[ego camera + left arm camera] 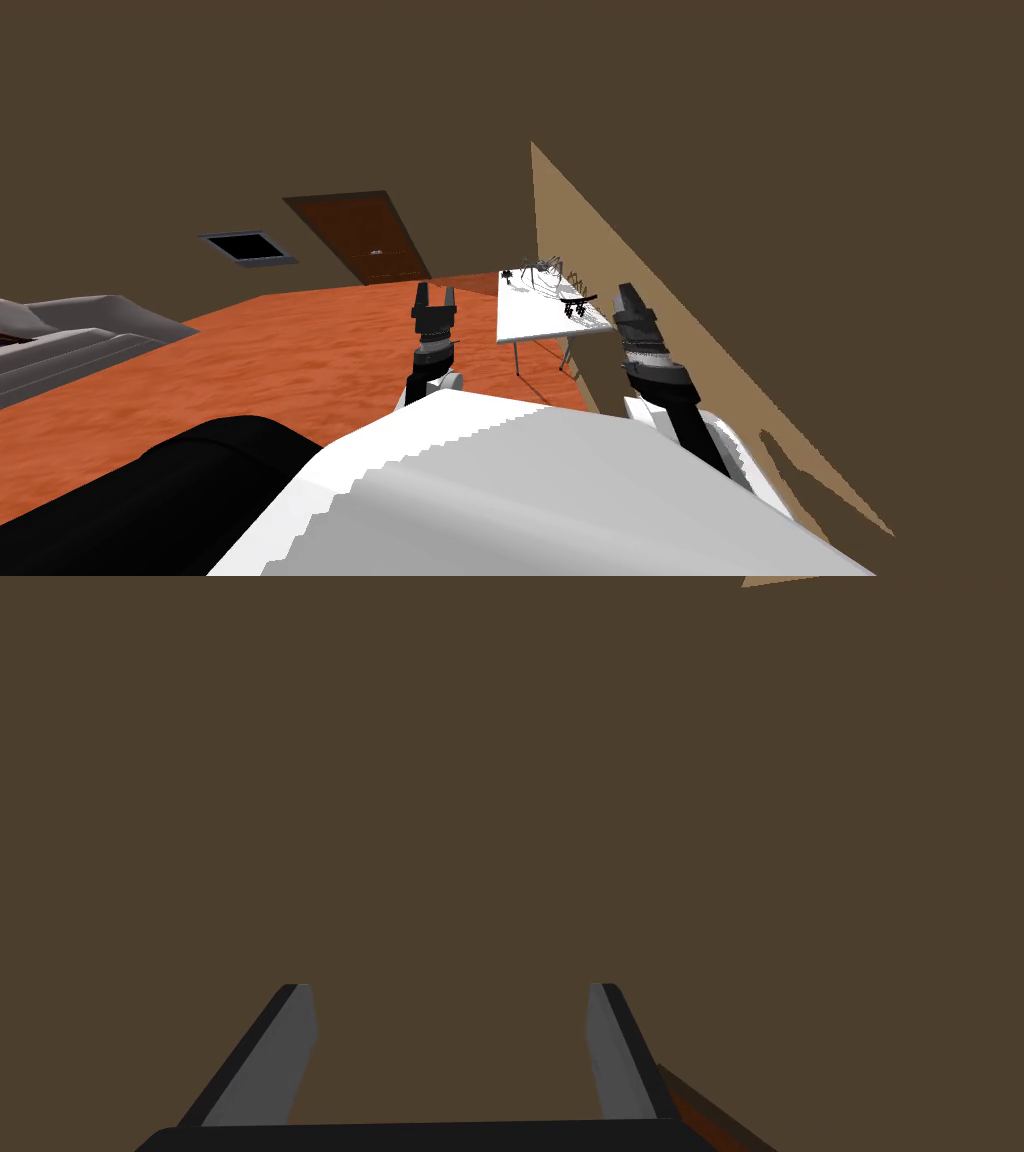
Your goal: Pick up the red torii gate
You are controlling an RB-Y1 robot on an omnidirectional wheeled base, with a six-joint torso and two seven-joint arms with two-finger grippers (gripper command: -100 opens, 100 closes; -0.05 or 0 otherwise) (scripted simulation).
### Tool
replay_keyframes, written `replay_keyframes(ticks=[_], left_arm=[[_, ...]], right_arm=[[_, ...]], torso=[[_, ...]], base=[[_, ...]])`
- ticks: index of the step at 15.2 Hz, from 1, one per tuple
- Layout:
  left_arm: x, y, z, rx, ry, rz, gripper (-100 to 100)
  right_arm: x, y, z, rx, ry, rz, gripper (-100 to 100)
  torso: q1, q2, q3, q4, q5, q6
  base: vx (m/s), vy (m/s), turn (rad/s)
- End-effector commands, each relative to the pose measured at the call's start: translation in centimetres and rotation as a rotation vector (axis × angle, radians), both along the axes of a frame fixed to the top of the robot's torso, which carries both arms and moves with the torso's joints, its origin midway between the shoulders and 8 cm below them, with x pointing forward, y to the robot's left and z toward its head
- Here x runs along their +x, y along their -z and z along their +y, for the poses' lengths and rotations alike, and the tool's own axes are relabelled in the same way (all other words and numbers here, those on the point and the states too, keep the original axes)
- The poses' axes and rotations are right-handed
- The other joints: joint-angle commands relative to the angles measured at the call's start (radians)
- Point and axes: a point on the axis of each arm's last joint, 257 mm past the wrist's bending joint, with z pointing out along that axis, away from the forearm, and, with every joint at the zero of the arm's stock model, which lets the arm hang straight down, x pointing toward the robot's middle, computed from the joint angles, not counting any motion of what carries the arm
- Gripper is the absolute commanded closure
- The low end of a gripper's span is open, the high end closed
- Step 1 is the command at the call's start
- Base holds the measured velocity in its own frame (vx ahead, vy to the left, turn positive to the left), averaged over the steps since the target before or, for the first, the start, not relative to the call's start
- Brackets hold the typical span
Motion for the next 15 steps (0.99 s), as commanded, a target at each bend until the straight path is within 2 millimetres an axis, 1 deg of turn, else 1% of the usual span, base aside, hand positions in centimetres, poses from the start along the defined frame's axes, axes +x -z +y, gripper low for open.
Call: replay_keyframes(ticks=[1,2,3,4,5,6,7,9,10,11,12,14,15], left_arm=[[0.0,0.0,0.0,0.000,0.000,0.000,0],[0.0,0.0,0.0,0.000,0.000,0.000,0],[0.0,0.0,0.0,0.000,0.000,0.000,0],[0.0,0.0,0.0,0.000,0.000,0.000,0],[0.0,0.0,0.0,0.000,0.000,0.000,0],[0.0,0.0,0.0,0.000,0.000,0.000,0],[0.0,0.0,0.0,0.000,0.000,0.000,0],[0.0,0.0,0.0,0.000,0.000,0.000,0],[0.0,0.0,0.0,0.000,0.000,0.000,0],[0.0,0.0,0.0,0.000,0.000,0.000,0],[0.0,0.0,0.0,0.000,0.000,0.000,0],[0.0,0.0,0.0,0.000,0.000,0.000,0],[0.0,0.0,0.0,0.000,0.000,0.000,0]], right_arm=[[0.8,1.7,0.5,-0.084,0.017,0.044,-100],[0.8,1.7,0.5,-0.087,0.018,0.044,-100],[1.4,3.0,0.7,-0.146,0.032,0.076,-100],[1.4,3.0,0.8,-0.153,0.033,0.076,-100],[2.0,4.3,0.9,-0.209,0.048,0.108,-100],[2.0,4.4,0.9,-0.222,0.052,0.108,-100],[2.6,5.8,0.9,-0.275,0.067,0.141,-100],[2.6,5.8,1.0,-0.295,0.073,0.141,-100],[3.2,7.3,1.0,-0.360,0.092,0.174,-100],[3.2,7.4,1.0,-0.373,0.096,0.173,-100],[3.8,8.8,0.8,-0.429,0.114,0.206,-100],[3.8,9.0,0.9,-0.454,0.121,0.205,-100],[4.3,10.5,0.7,-0.520,0.142,0.237,-100]], torso=[[0.000,0.000,0.000,0.000,0.000,0.000],[0.000,0.000,0.000,0.000,0.000,0.000],[0.000,0.000,0.000,0.000,0.000,0.000],[0.000,0.000,0.000,0.000,0.000,0.000],[0.000,0.000,0.000,0.000,0.000,0.000],[0.000,0.000,0.000,0.000,0.000,0.000],[0.000,0.000,0.000,0.000,0.000,0.000],[0.000,0.000,0.000,0.000,0.000,0.000],[0.000,-0.001,0.000,0.000,0.000,0.000],[0.000,-0.001,-0.001,0.000,0.000,0.000],[0.000,-0.001,-0.001,0.000,0.000,0.000],[0.000,-0.001,-0.001,0.000,0.000,0.000],[0.000,-0.001,-0.001,0.000,0.000,0.000]], base=[[-0.066,0.013,-0.022],[-0.060,0.011,-0.014],[-0.059,0.013,-0.021],[-0.055,0.012,-0.020],[-0.064,0.014,-0.020],[-0.066,0.014,-0.016],[-0.063,0.011,-0.018],[-0.050,0.008,-0.008],[-0.045,0.013,-0.003],[-0.047,0.016,-0.008],[-0.053,0.017,-0.010],[-0.046,0.009,-0.004],[-0.048,0.011,0.001]])
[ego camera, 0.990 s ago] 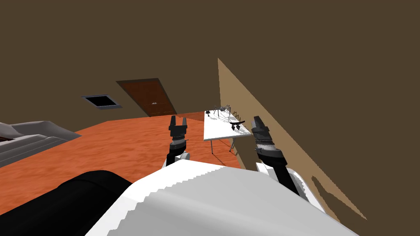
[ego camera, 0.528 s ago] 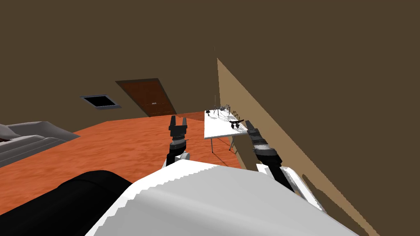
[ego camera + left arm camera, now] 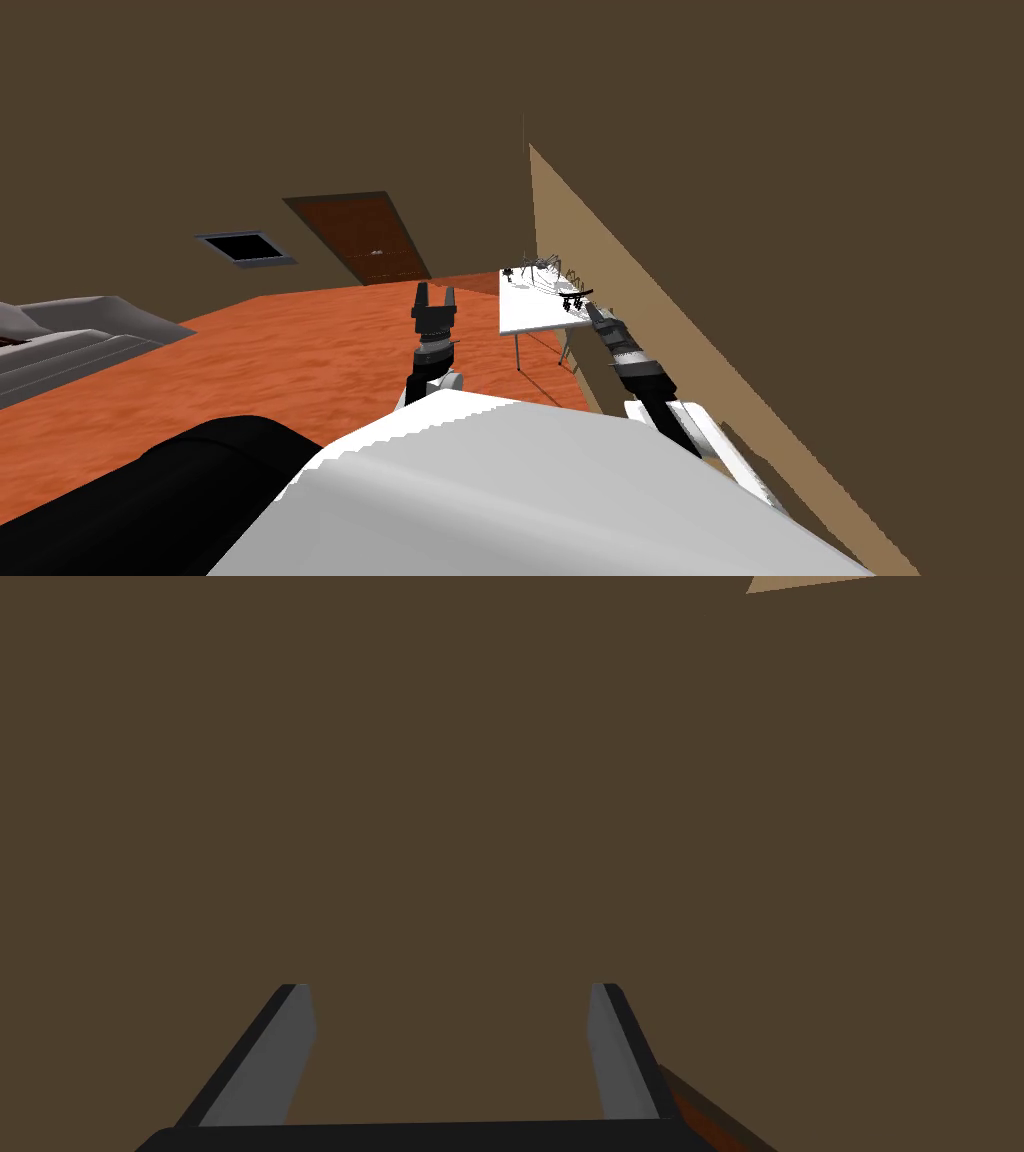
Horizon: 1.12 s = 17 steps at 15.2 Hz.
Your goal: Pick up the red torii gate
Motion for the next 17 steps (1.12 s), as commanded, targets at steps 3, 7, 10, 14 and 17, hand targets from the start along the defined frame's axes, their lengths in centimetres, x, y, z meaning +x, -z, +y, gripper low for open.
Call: replay_keyframes(ticks=[3,7,10,14,17], left_arm=[[0.0,0.0,0.0,0.000,0.000,0.000,0],[0.0,0.0,0.0,0.000,0.000,0.000,0],[0.0,0.0,0.0,0.000,0.000,0.000,0],[0.0,0.0,0.0,0.000,0.000,0.000,0],[0.0,0.0,0.0,0.000,0.000,0.000,0]], right_arm=[[1.0,2.9,-0.5,-0.141,0.043,0.054,-100],[1.4,4.6,-0.9,-0.251,0.071,0.080,-100],[1.8,6.1,-1.5,-0.345,0.096,0.106,-100],[2.5,9.0,-2.9,-0.518,0.141,0.155,-100],[2.7,10.4,-3.7,-0.615,0.164,0.175,-100]], torso=[[0.000,0.000,0.000,0.000,0.000,0.000],[0.000,0.000,0.000,0.000,0.000,0.000],[0.000,-0.001,-0.001,0.000,0.000,0.000],[-0.001,-0.002,-0.001,0.000,0.000,0.000],[-0.001,-0.003,-0.001,-0.001,0.000,0.000]], base=[[-0.038,0.008,0.003],[-0.039,0.011,0.011],[-0.028,0.006,0.019],[-0.019,0.003,0.029],[-0.013,0.003,0.035]])
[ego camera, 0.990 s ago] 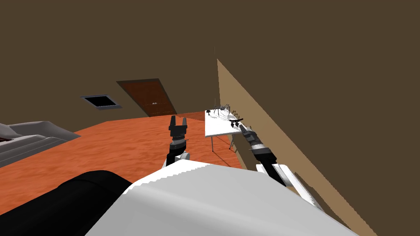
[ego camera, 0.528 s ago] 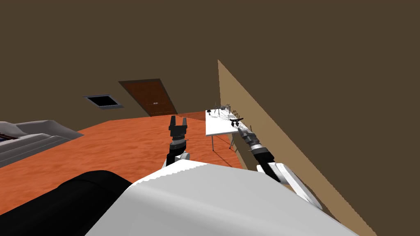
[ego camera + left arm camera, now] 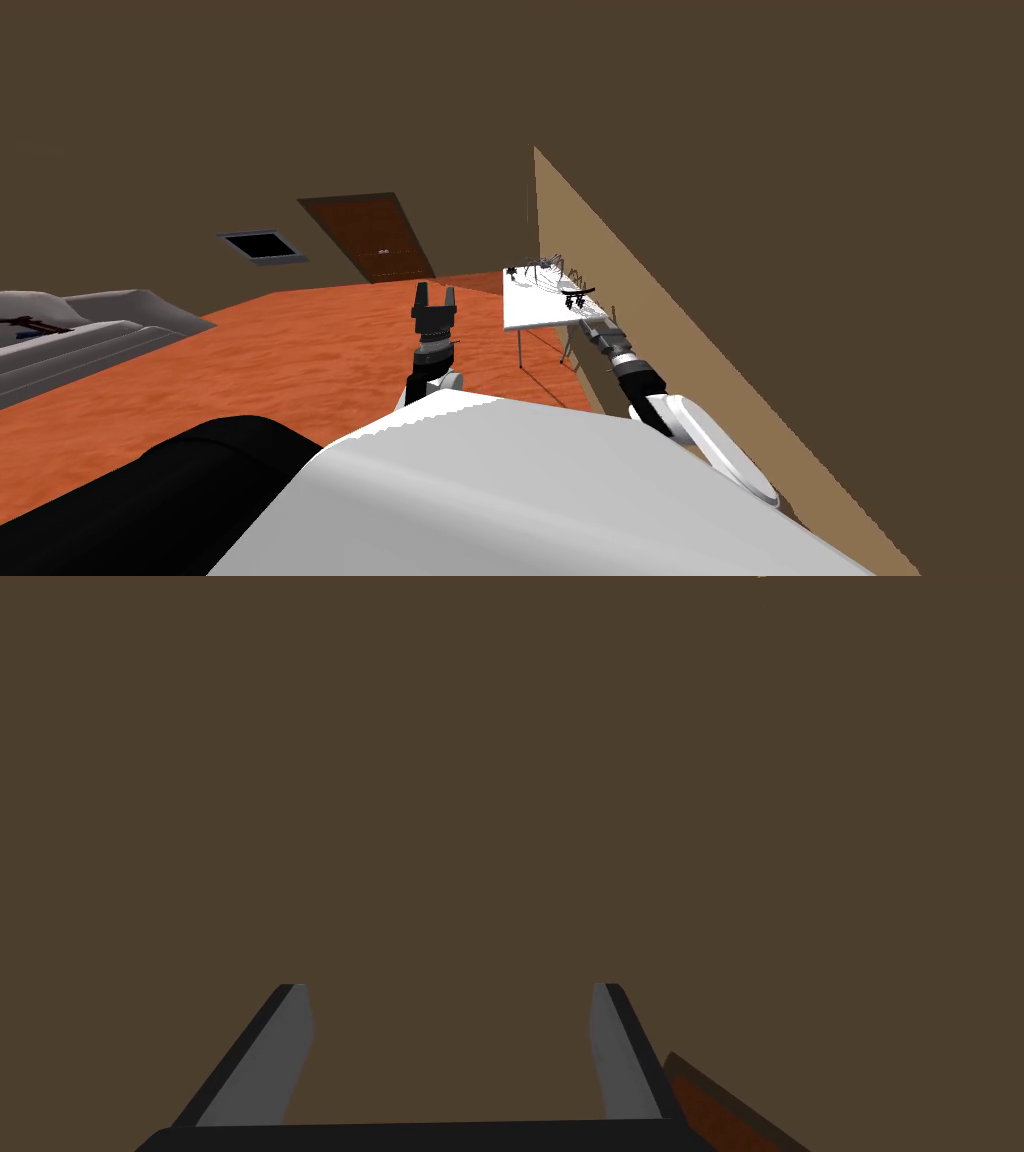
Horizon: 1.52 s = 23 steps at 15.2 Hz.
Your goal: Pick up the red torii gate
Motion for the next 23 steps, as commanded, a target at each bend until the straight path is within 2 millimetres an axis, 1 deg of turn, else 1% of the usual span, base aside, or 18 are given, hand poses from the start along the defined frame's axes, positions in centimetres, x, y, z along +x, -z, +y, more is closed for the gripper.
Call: replay_keyframes(ticks=[1,2,3,5,6,8,9,10,11,13,14,15,16,17,18,19,22,23], left_arm=[[0.0,0.0,0.0,0.000,0.000,0.000,0],[0.0,0.0,0.0,0.000,0.000,0.000,0],[0.0,0.0,0.0,0.000,0.000,0.000,0],[0.0,0.0,0.0,0.000,0.000,0.000,0],[0.0,0.0,0.0,0.000,0.000,0.000,0],[0.0,0.0,0.0,0.000,0.000,0.000,0],[0.0,0.0,0.0,0.000,0.000,0.000,0],[0.0,0.0,0.0,0.000,0.000,0.000,0],[0.0,0.0,0.0,0.000,0.000,0.000,0],[0.0,0.0,0.0,0.000,0.000,0.000,0],[0.0,0.0,0.0,0.000,0.000,0.000,0],[0.0,0.0,0.0,0.000,0.000,0.000,0],[0.0,0.0,0.0,0.000,0.000,0.000,0],[0.0,0.0,0.0,0.000,0.000,0.000,0],[0.0,0.0,0.0,0.000,0.000,0.000,0],[0.0,0.0,0.0,0.000,0.000,0.000,0],[0.0,0.0,0.0,0.000,0.000,0.000,0],[0.0,0.0,0.0,0.000,0.000,0.000,0]], right_arm=[[0.1,1.1,-0.6,-0.082,0.017,0.015,-100],[0.1,1.1,-0.6,-0.085,0.017,0.015,-100],[0.3,2.3,-1.5,-0.163,0.037,0.035,-100],[0.3,2.3,-1.5,-0.186,0.037,0.033,-100],[0.5,3.4,-2.5,-0.266,0.055,0.052,-100],[0.5,3.4,-2.5,-0.286,0.055,0.049,-100],[0.7,4.4,-3.5,-0.369,0.072,0.066,-100],[0.7,4.4,-3.5,-0.386,0.072,0.063,-100],[0.8,5.3,-4.5,-0.457,0.087,0.080,-100],[0.8,5.3,-4.5,-0.485,0.087,0.075,-100],[0.9,6.1,-5.5,-0.567,0.101,0.088,-100],[0.9,6.0,-5.5,-0.583,0.101,0.085,-100],[1.0,6.7,-6.5,-0.654,0.113,0.099,-100],[1.0,6.7,-6.5,-0.678,0.113,0.094,-100],[1.1,7.2,-7.6,-0.754,0.124,0.104,-100],[1.1,7.2,-7.6,-0.772,0.124,0.101,-100],[1.2,8.0,-9.5,-0.933,0.143,0.114,-100],[1.2,8.0,-9.5,-0.950,0.142,0.110,-100]], torso=[[0.000,0.000,0.000,0.000,0.000,0.000],[0.000,0.000,0.000,0.000,0.000,0.000],[0.000,0.000,0.000,0.000,0.000,0.000],[0.000,-0.001,0.000,0.000,0.000,0.000],[0.000,-0.001,0.000,0.000,0.000,0.000],[0.000,-0.001,-0.001,0.000,0.000,0.000],[0.000,-0.001,-0.001,0.000,0.000,0.000],[0.000,-0.002,-0.001,0.000,0.000,0.000],[0.000,-0.002,-0.001,0.000,0.000,0.000],[0.000,-0.003,-0.001,-0.001,0.000,0.000],[0.000,-0.003,-0.001,-0.001,0.000,0.000],[-0.001,-0.003,-0.002,-0.001,0.000,0.000],[-0.001,-0.003,-0.002,-0.001,0.000,0.000],[-0.001,-0.003,-0.002,-0.001,0.000,0.000],[-0.001,-0.004,-0.002,-0.001,0.000,0.000],[-0.001,-0.005,-0.003,-0.001,0.000,0.000],[-0.002,-0.006,-0.003,-0.001,0.000,0.000],[-0.003,-0.006,-0.003,-0.001,-0.001,0.000]], base=[[-0.010,0.002,0.052],[-0.007,0.000,0.012],[-0.004,0.002,0.053],[-0.001,0.000,0.041],[0.003,0.000,0.074],[0.006,-0.002,0.053],[0.011,0.000,0.062],[0.015,-0.001,0.082],[0.022,-0.002,0.110],[0.022,-0.004,0.065],[0.025,-0.006,0.086],[0.028,-0.008,0.098],[0.036,-0.013,0.139],[0.042,-0.016,0.123],[0.056,-0.015,0.143],[0.059,-0.018,0.107],[0.062,-0.032,0.132],[0.066,-0.034,0.129]])
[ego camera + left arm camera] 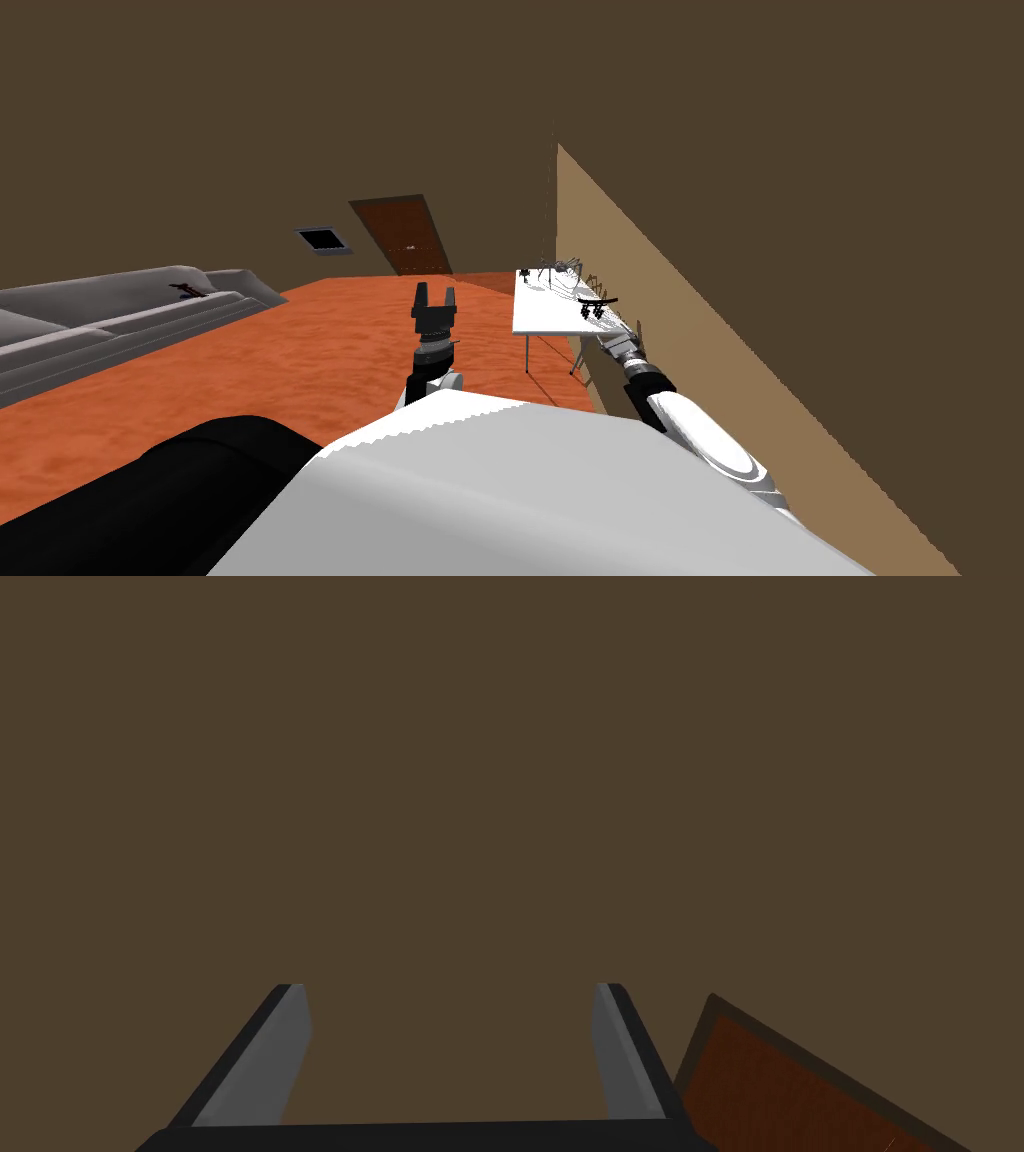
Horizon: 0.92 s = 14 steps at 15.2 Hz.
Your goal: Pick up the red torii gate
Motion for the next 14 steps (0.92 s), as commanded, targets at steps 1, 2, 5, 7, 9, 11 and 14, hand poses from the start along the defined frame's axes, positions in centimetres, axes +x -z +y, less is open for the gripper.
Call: replay_keyframes(ticks=[1,2,5,7,9,11,14], left_arm=[[0.0,0.0,0.0,0.000,0.000,0.000,0],[0.0,0.0,0.0,0.000,0.000,0.000,0],[0.0,0.0,0.0,0.000,0.000,0.000,0],[0.0,0.0,0.0,0.000,0.000,0.000,0],[0.0,0.0,0.0,0.000,0.000,0.000,0],[0.0,0.0,0.0,0.000,0.000,0.000,0],[0.0,0.0,0.0,0.000,0.000,0.000,0]], right_arm=[[0.1,0.3,-1.3,-0.120,0.009,0.009,-100],[0.1,0.3,-1.3,-0.127,0.007,0.008,-100],[0.1,0.7,-3.0,-0.277,0.016,0.019,-100],[0.2,0.7,-3.8,-0.354,0.017,0.023,-100],[0.2,0.8,-4.5,-0.422,0.018,0.026,-100],[0.2,0.7,-5.2,-0.485,0.018,0.029,-100],[0.3,0.5,-6.3,-0.596,0.015,0.032,-100]], torso=[[0.000,0.000,0.000,0.000,0.000,0.000],[0.000,0.000,0.000,0.000,0.000,0.000],[0.000,0.000,0.000,0.000,0.000,0.000],[0.000,-0.001,0.000,0.000,0.000,0.000],[0.000,-0.001,0.000,0.000,0.000,0.000],[-0.001,-0.002,-0.001,0.000,0.000,0.000],[0.000,-0.002,-0.001,0.000,0.000,-0.001]], base=[[0.064,-0.038,0.144],[0.062,-0.040,0.128],[0.071,-0.039,0.139],[0.069,-0.043,0.145],[0.072,-0.038,0.139],[0.095,-0.058,0.180],[0.087,-0.045,0.167]])
